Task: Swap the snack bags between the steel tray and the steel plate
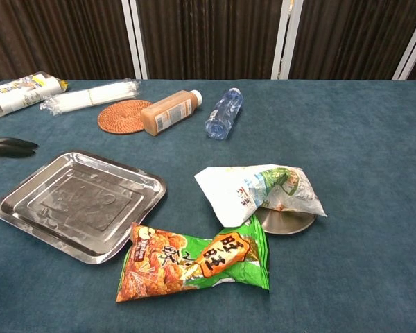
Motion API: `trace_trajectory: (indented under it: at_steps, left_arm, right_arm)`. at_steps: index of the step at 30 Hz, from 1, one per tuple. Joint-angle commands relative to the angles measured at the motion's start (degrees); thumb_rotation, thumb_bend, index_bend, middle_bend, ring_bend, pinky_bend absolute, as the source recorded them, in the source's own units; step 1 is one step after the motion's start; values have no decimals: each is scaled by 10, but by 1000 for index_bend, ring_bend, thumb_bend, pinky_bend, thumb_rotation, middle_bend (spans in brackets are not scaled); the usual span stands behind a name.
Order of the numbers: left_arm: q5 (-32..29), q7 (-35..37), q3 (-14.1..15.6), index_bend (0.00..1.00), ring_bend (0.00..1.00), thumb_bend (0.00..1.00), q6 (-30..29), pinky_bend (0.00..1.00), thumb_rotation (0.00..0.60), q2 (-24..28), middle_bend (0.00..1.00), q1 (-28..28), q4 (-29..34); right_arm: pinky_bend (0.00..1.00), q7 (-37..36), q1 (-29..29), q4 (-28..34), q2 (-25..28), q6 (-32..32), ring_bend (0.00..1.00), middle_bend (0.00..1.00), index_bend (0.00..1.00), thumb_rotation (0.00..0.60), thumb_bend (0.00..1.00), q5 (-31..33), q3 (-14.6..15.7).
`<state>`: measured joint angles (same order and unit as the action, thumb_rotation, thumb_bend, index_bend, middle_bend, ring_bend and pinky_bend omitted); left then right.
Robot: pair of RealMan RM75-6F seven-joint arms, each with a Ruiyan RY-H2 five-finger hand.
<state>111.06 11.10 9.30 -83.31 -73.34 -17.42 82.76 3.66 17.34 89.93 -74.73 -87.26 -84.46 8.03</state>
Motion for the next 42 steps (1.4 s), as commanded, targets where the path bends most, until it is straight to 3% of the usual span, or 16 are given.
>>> trace_trajectory:
  at_steps: [1,5,16,24,31,34,42]
  left_arm:
    - [18,-23,13,0,0,358,59,33,600,-21,0,-32,41]
    - [15,-66,11,0,0,364,120,35,600,-56,0,-55,68]
    - [-19,-146,-10,0,0,339,190,46,600,-136,0,-77,90]
    - [-67,-185,-45,0,0,331,227,61,600,-198,0,-97,56]
    - [-94,-191,-53,0,21,329,241,140,600,-230,3,-108,16]
    - [-106,-189,-59,21,57,327,244,170,600,-239,57,-113,4]
    - [-111,-182,-61,341,339,355,215,357,600,-272,406,-113,-49]
  right_arm:
    - [65,-28,-14,-10,12,-7,0,21,0,600,107,-11,-5]
    - [62,-65,-26,-1,34,-12,0,22,0,600,107,-15,-17]
    - [62,-129,-43,17,75,-5,0,21,0,600,107,-49,-22]
    - [62,-153,-44,20,89,21,0,22,0,600,107,-63,-26]
    - [62,-163,-51,20,94,24,0,21,0,600,107,-68,-35]
    - [62,-165,-53,20,95,25,0,21,0,600,107,-72,-37]
    - [62,-172,-58,22,99,30,0,22,0,600,107,-78,-43]
